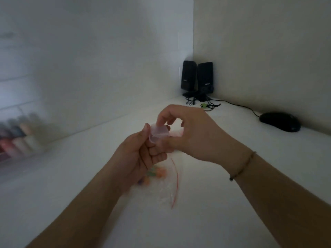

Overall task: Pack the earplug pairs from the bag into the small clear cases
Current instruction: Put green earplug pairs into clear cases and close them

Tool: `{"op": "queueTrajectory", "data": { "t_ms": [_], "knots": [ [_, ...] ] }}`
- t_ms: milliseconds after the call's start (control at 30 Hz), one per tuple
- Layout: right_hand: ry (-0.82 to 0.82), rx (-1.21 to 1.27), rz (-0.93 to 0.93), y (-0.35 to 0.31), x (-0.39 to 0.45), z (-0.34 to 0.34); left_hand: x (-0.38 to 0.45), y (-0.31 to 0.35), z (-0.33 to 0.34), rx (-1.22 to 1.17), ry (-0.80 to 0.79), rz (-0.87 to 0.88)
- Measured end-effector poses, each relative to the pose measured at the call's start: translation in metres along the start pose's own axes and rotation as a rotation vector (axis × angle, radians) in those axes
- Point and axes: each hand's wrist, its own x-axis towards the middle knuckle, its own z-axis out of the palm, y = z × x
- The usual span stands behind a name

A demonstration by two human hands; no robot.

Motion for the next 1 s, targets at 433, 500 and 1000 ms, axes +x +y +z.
{"op": "queueTrajectory", "data": {
  "t_ms": [433,500,1000],
  "knots": [
    [0.147,-0.135,0.217,0.032,0.002,0.013,0.008,0.022,-0.034,-0.293,0.158,-0.167],
    [-0.178,-0.237,0.272,0.034,-0.007,-0.003,0.010,0.025,-0.043,-0.427,0.332,-0.104],
    [-0.405,-0.397,0.117,0.035,-0.020,0.069,0.013,0.015,-0.052,-0.427,0.531,-0.114]
  ]
}}
